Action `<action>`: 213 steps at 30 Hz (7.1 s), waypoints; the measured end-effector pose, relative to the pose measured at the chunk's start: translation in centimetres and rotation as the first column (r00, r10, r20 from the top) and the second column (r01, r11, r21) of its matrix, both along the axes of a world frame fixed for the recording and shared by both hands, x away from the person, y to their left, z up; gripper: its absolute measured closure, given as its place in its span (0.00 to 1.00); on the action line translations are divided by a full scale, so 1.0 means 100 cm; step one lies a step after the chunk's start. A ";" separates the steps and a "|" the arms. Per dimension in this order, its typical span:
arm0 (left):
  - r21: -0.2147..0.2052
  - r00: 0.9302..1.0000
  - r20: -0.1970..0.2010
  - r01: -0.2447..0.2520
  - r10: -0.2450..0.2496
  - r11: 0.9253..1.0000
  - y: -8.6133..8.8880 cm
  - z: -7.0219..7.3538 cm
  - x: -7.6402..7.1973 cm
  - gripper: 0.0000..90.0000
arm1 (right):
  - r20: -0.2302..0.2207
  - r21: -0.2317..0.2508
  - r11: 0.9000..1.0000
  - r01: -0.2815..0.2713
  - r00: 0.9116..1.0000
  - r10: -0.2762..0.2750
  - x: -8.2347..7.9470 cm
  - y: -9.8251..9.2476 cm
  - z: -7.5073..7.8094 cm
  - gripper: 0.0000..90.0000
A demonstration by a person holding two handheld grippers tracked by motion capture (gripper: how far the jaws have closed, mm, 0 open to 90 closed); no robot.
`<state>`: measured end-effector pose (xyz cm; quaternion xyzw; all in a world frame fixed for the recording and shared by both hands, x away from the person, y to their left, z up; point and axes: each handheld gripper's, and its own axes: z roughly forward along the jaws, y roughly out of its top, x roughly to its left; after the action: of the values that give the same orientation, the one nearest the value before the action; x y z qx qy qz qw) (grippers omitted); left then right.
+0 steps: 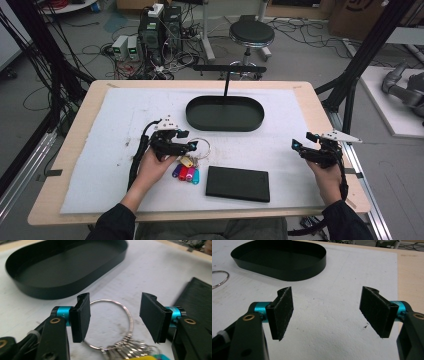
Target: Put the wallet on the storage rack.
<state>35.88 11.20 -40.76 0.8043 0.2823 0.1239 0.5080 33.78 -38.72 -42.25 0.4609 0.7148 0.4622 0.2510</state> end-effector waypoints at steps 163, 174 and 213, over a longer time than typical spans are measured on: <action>-0.088 0.936 0.163 0.329 -0.312 0.940 -0.036 0.016 0.002 0.84 | 0.087 0.081 0.966 -0.244 0.968 0.237 -0.003 0.022 0.005 0.38; -0.107 0.948 0.222 0.257 -0.229 0.960 -0.024 0.040 0.014 0.83 | 0.085 0.081 0.980 -0.182 0.981 0.175 -0.001 0.017 0.004 0.37; -0.123 0.977 0.209 -0.029 0.054 0.992 -0.056 -0.002 0.112 0.84 | 0.045 0.059 0.988 -0.145 0.989 0.143 0.005 0.017 0.000 0.38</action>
<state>47.10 5.57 -40.96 0.7488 0.2502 0.2022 0.5795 34.26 -37.00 -42.20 0.4063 0.7262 0.5104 0.2169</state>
